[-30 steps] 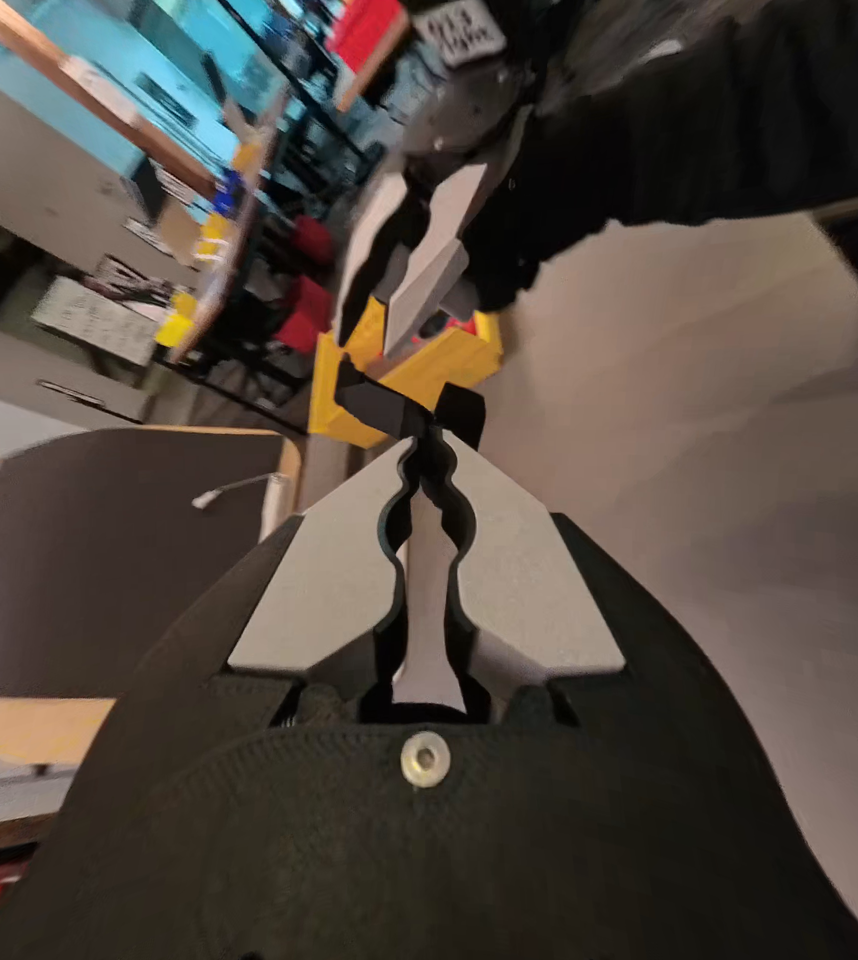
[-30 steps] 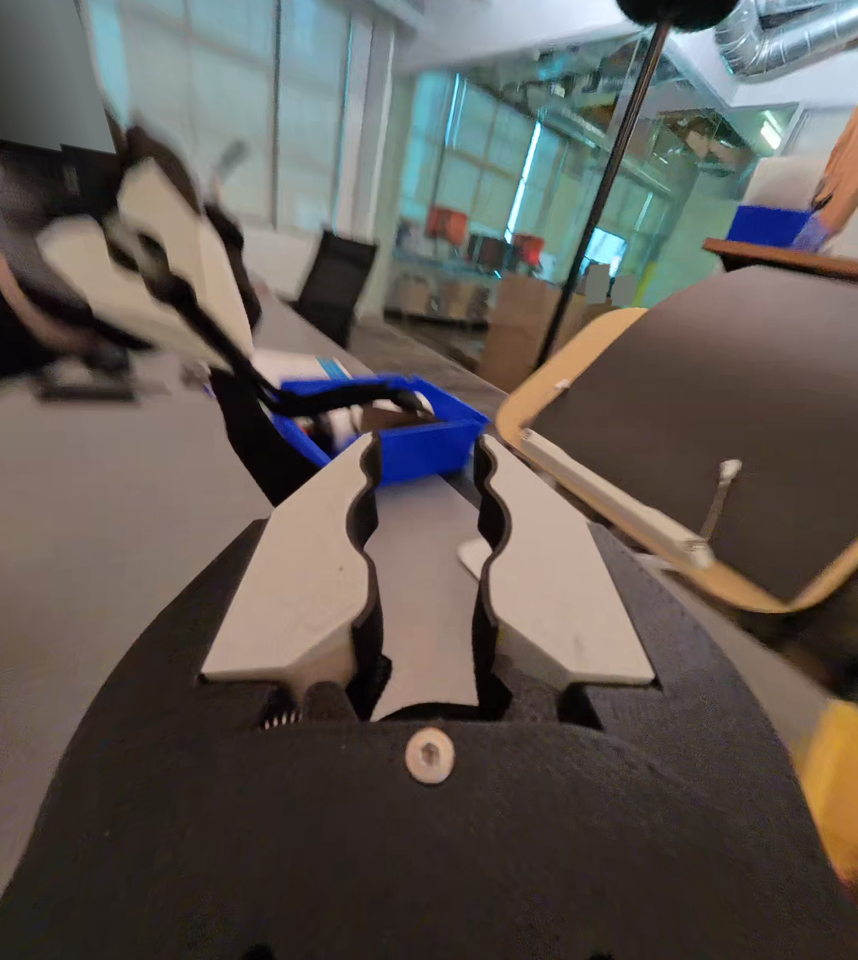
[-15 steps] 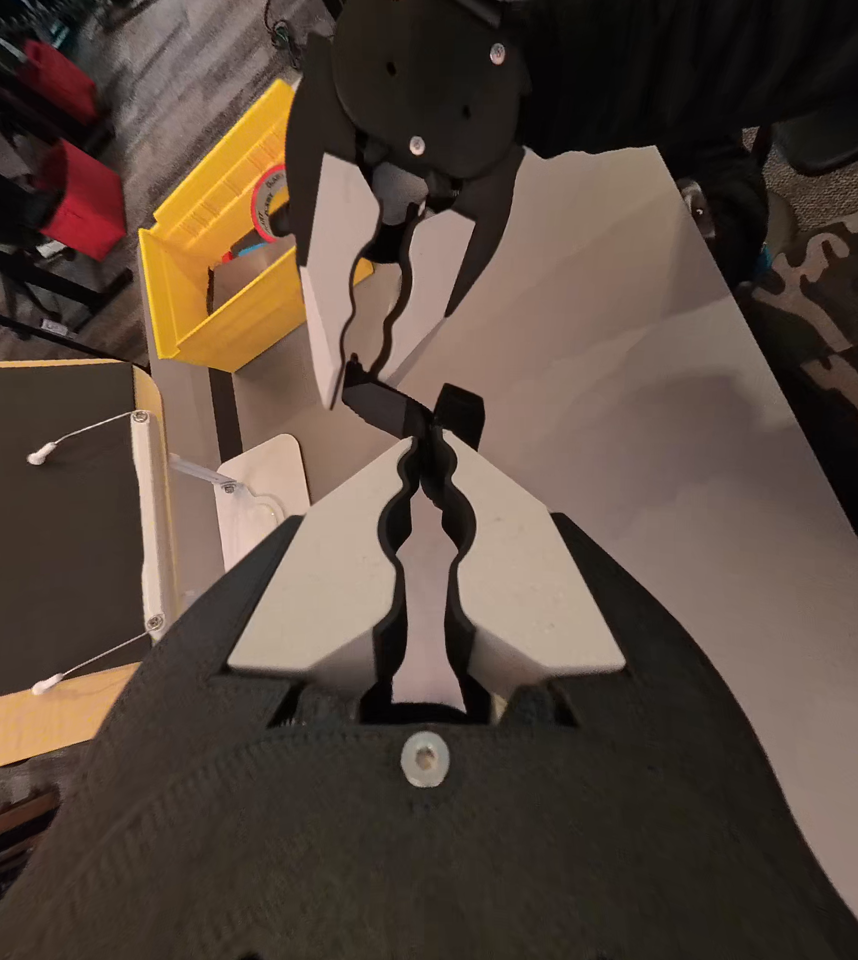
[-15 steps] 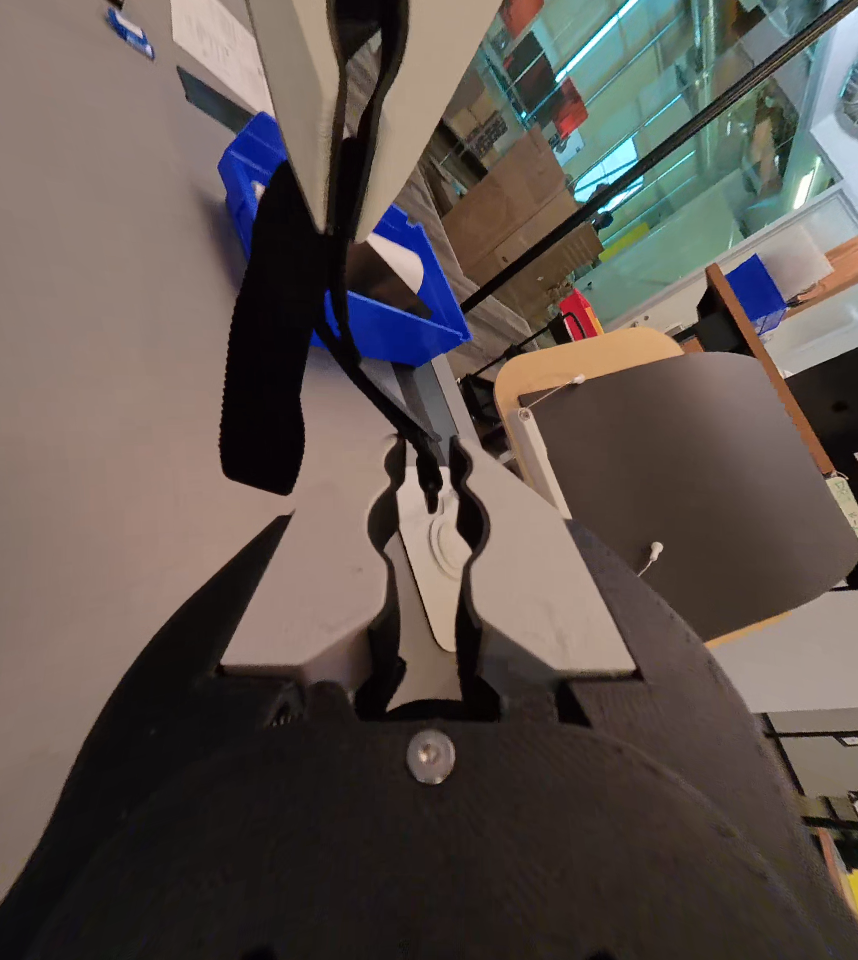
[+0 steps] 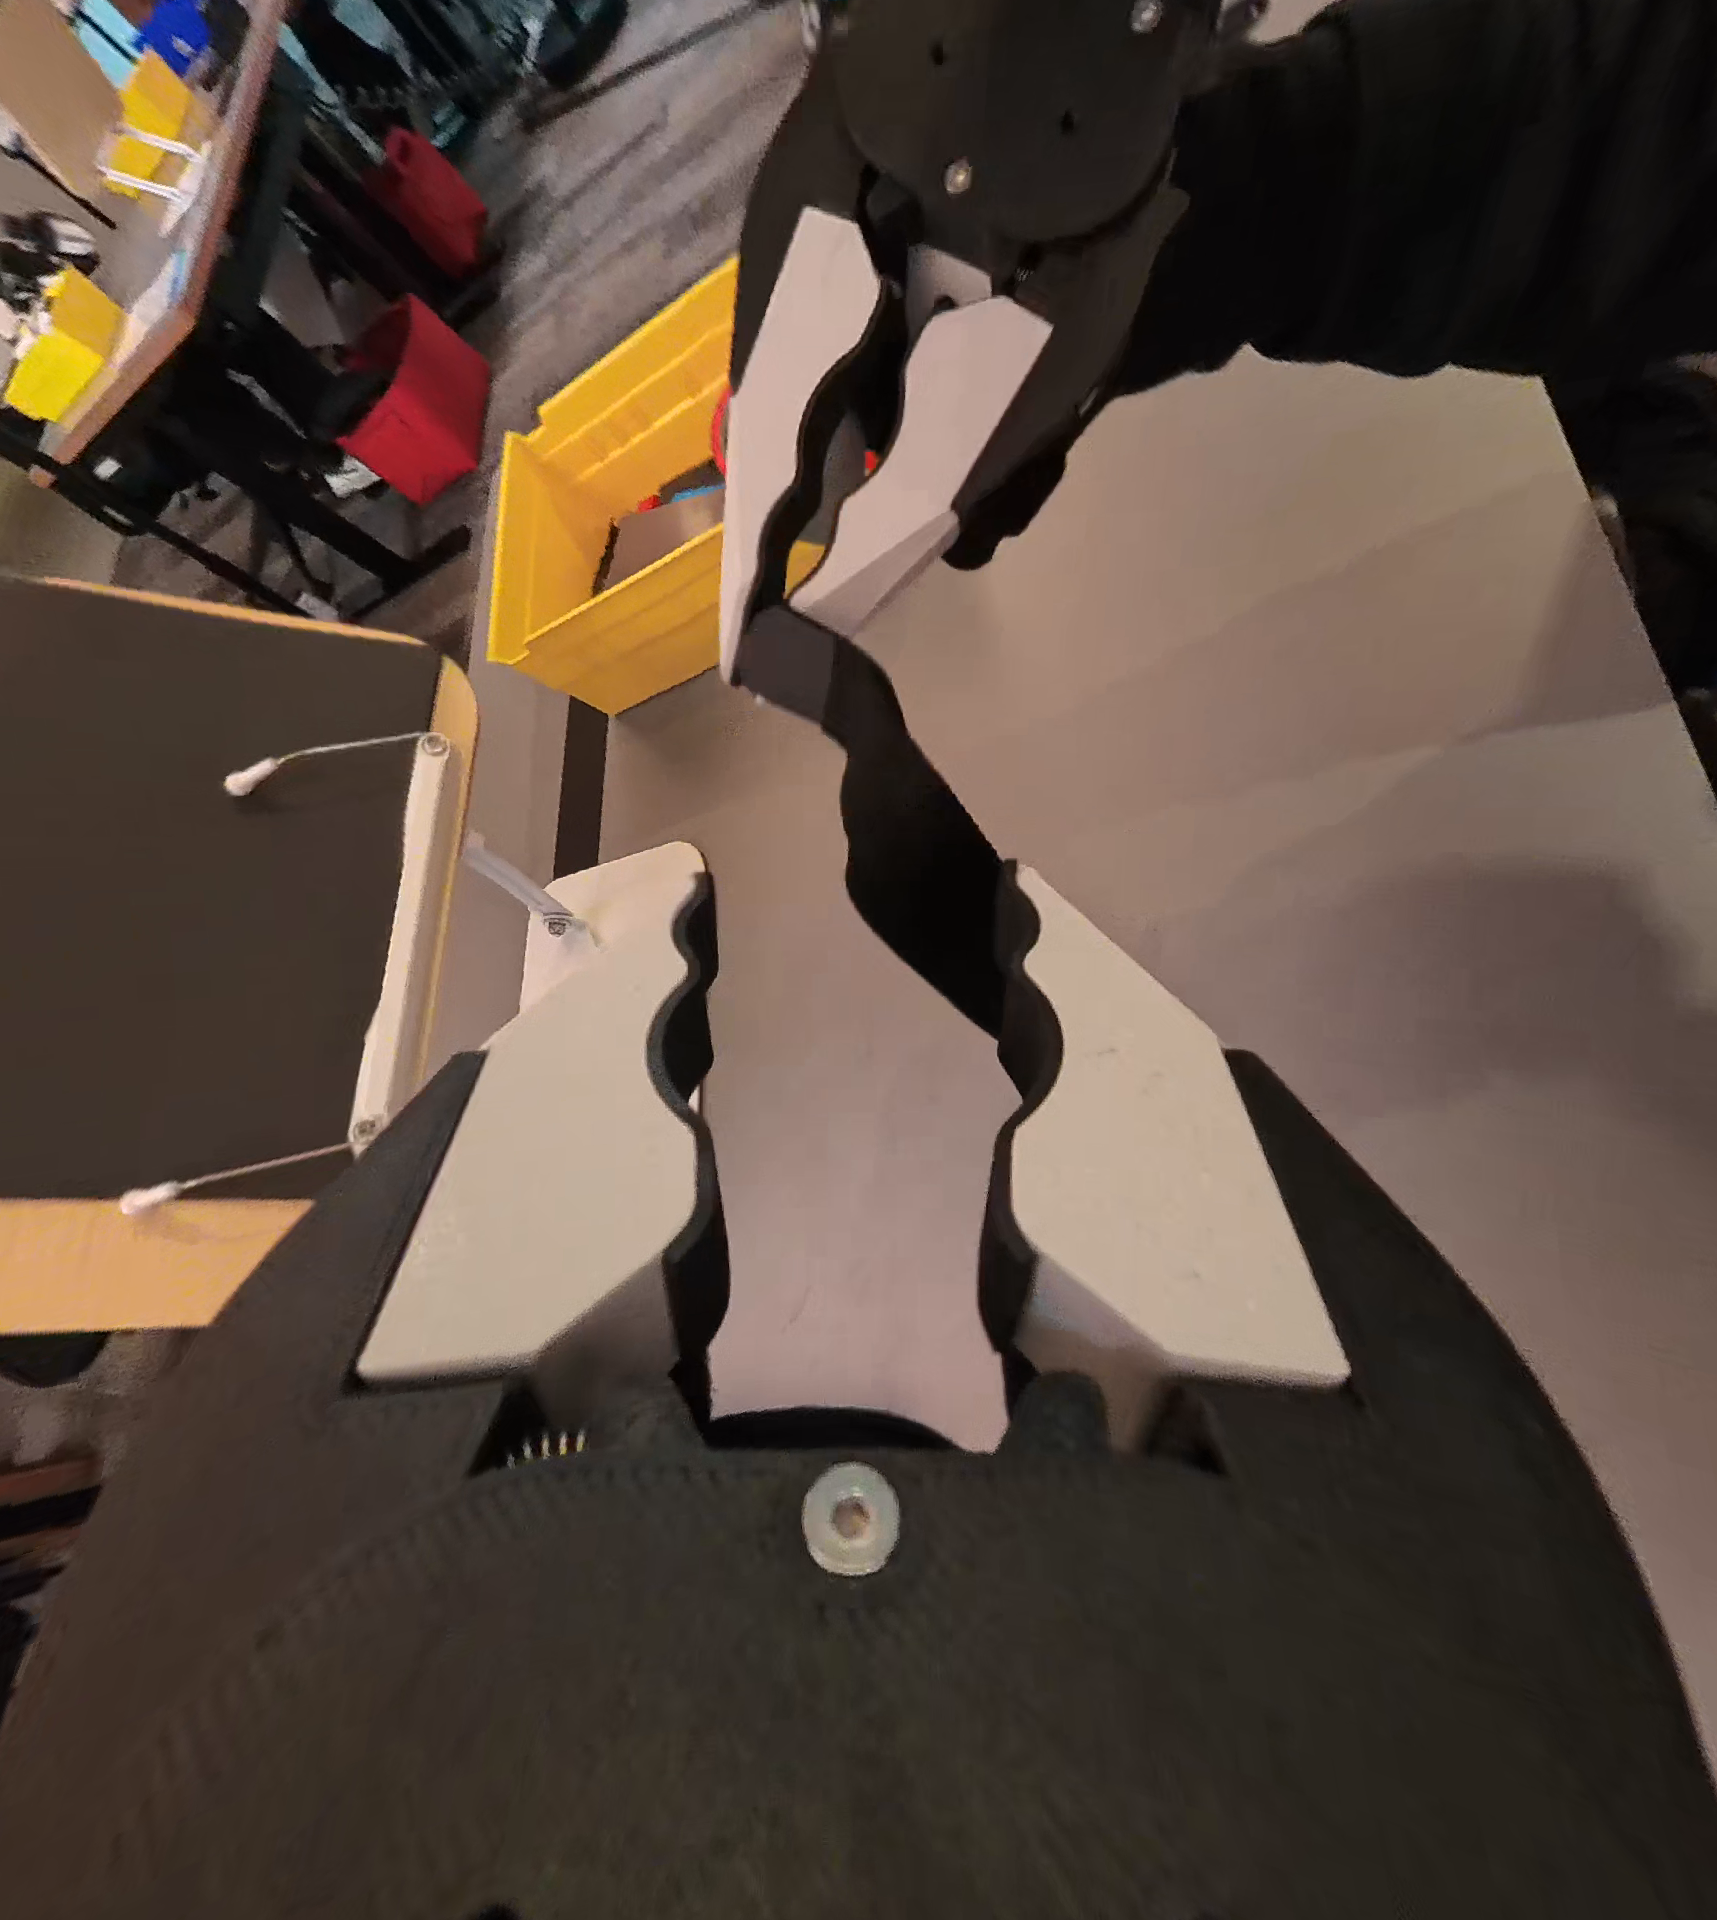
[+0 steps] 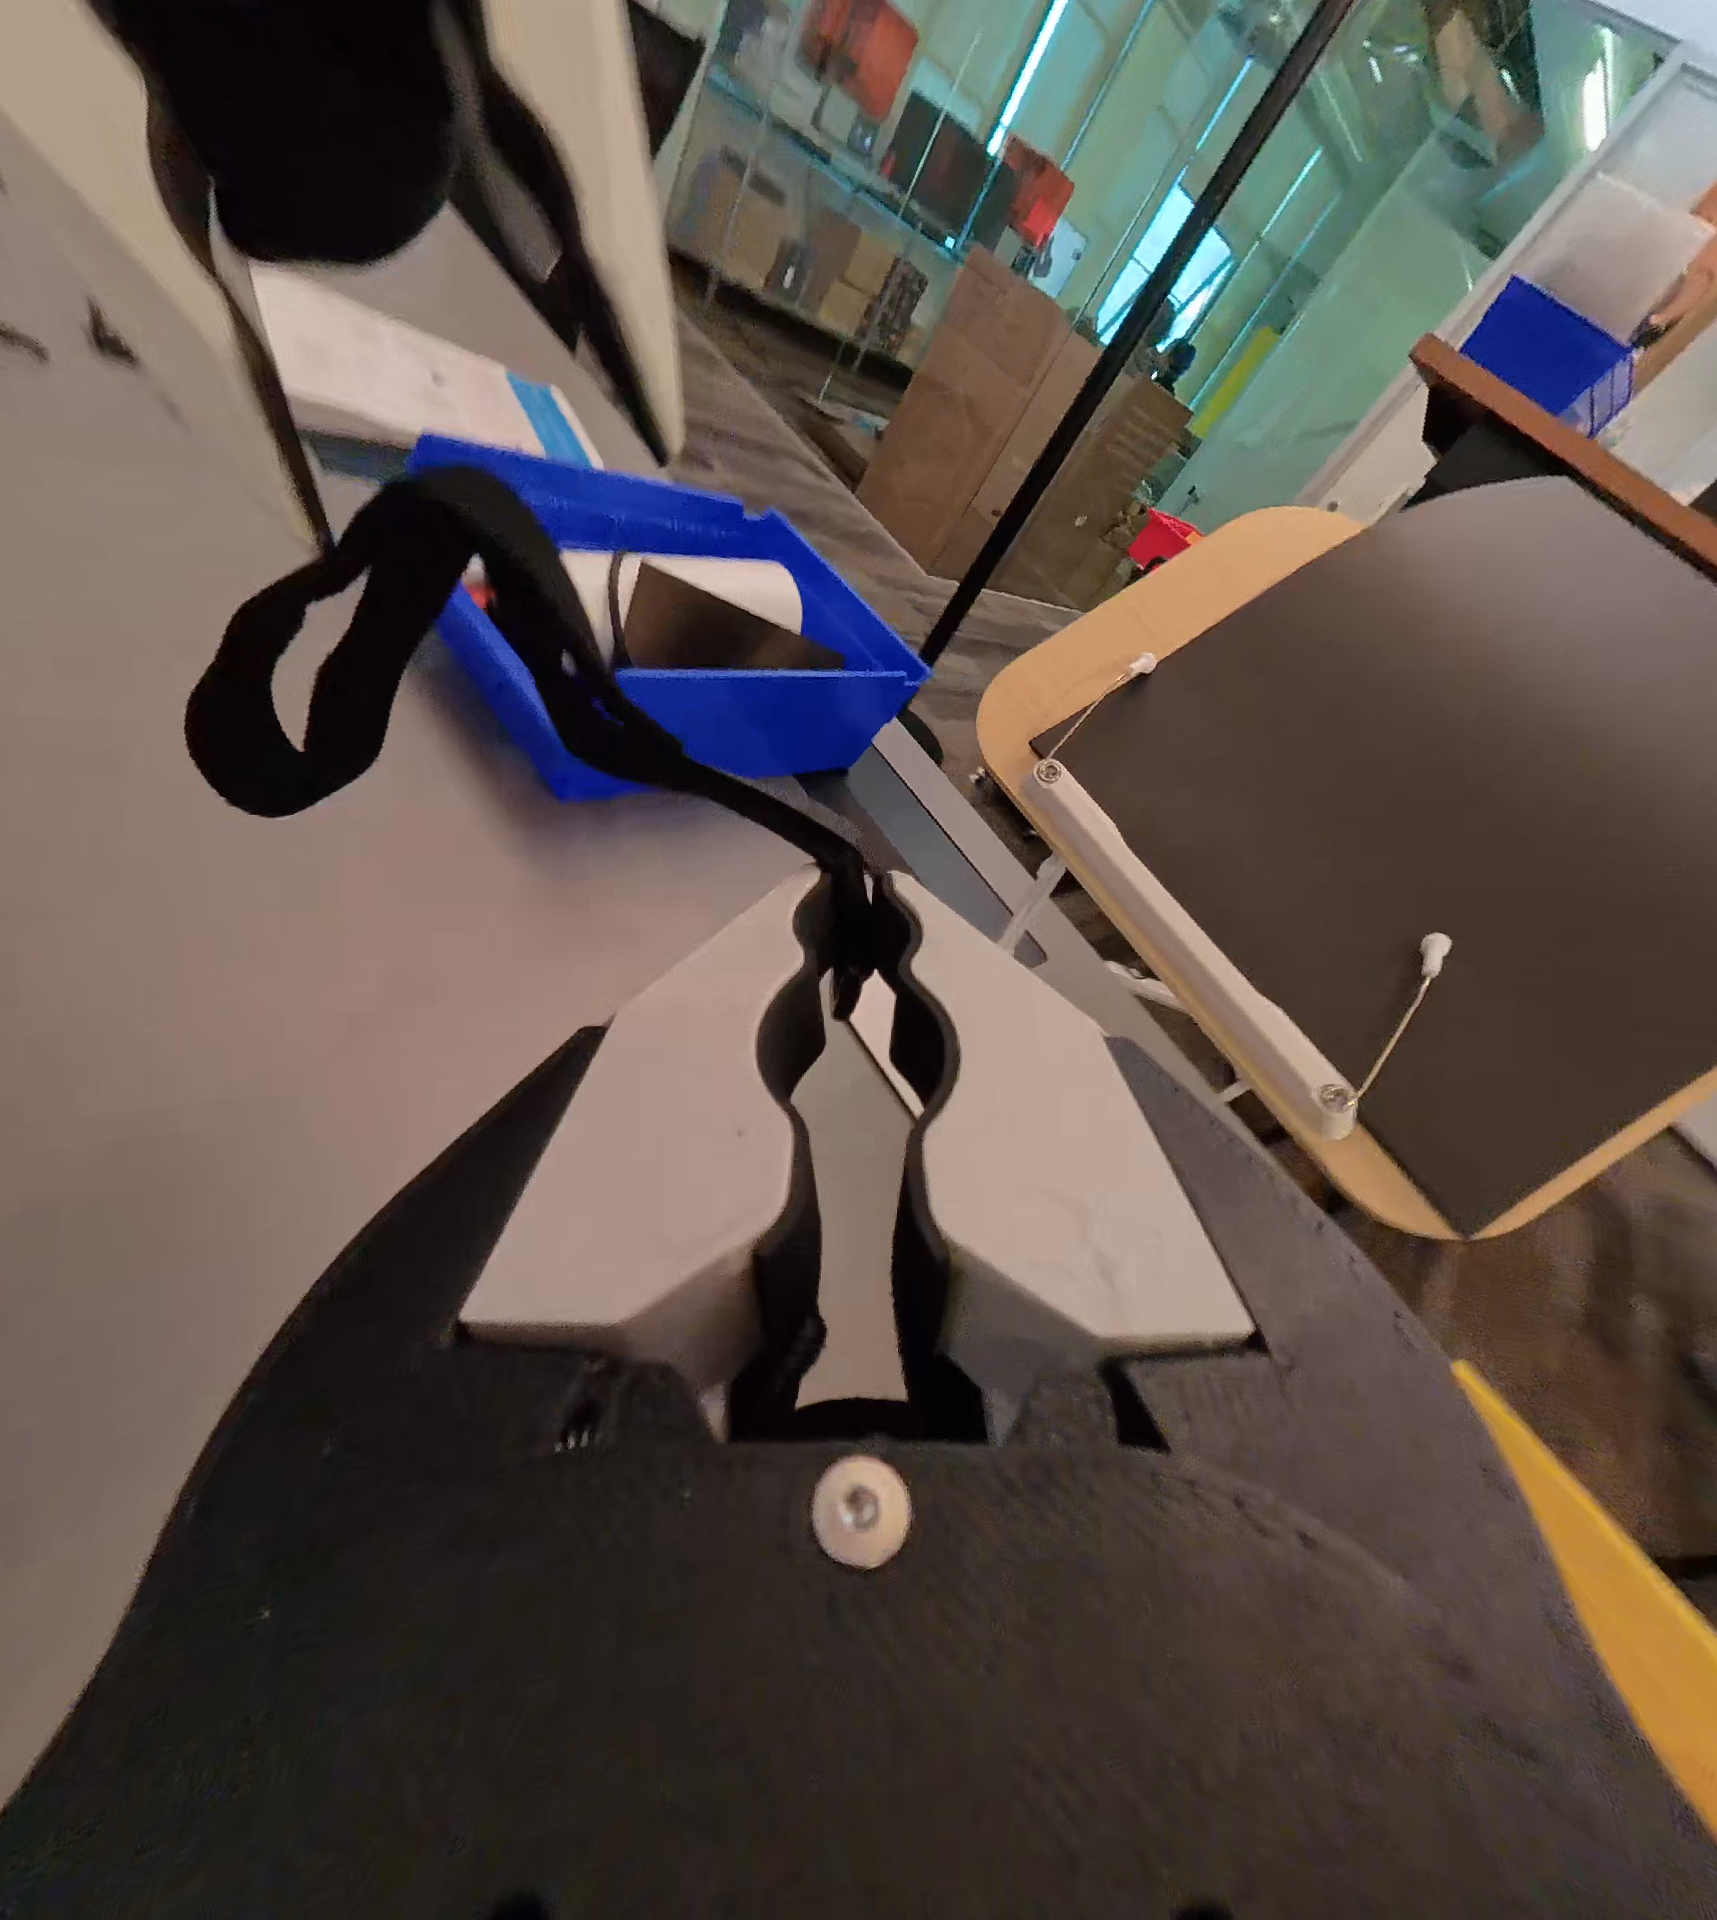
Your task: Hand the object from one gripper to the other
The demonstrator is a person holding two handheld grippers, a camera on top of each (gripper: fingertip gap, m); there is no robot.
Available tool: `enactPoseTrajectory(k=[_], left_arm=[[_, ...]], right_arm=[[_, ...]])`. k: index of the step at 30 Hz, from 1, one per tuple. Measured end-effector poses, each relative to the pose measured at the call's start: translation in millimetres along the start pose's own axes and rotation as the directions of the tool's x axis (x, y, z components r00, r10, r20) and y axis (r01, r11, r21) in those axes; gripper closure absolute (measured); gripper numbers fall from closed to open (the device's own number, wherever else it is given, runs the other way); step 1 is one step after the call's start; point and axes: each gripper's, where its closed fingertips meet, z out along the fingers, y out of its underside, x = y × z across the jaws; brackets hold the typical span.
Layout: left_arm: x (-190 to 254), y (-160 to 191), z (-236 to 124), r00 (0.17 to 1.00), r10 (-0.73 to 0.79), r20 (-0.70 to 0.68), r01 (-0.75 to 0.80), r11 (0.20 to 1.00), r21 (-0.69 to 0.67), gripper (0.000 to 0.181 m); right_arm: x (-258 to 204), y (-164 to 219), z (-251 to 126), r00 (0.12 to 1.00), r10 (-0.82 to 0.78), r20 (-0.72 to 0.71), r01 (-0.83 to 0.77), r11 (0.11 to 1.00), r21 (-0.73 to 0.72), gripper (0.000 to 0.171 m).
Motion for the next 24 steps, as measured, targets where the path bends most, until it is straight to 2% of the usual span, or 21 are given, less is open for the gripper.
enactPoseTrajectory(k=[6,10,12,17,24], left_arm=[[-3.4,23.0,-1.1,0.993,-0.096,0.065,0.093,0.995,0.044,0.136],[12.2,12.5,-2.8,0.990,-0.122,0.067,0.113,0.986,0.124,0.143],[6.2,15.5,5.7,0.980,-0.121,0.155,0.103,0.987,0.123,0.141],[-27.5,18.3,26.2,0.915,-0.106,0.389,0.049,0.987,0.154,0.141],[-42.5,-24.0,25.0,0.855,0.109,0.507,-0.196,0.973,0.122,0.152]], right_arm=[[20.3,1.8,-2.8,0.945,0.326,0.016,-0.326,0.942,0.083,0.168],[31.2,8.8,-4.0,0.885,0.464,0.023,-0.464,0.879,0.115,0.168],[31.6,8.0,-4.6,0.851,0.522,0.062,-0.525,0.840,0.135,0.168],[20.1,-6.2,-7.8,0.794,0.568,0.215,-0.604,0.776,0.182,0.167],[3.0,-1.6,-2.6,0.817,0.518,0.255,-0.556,0.824,0.107,0.167]])
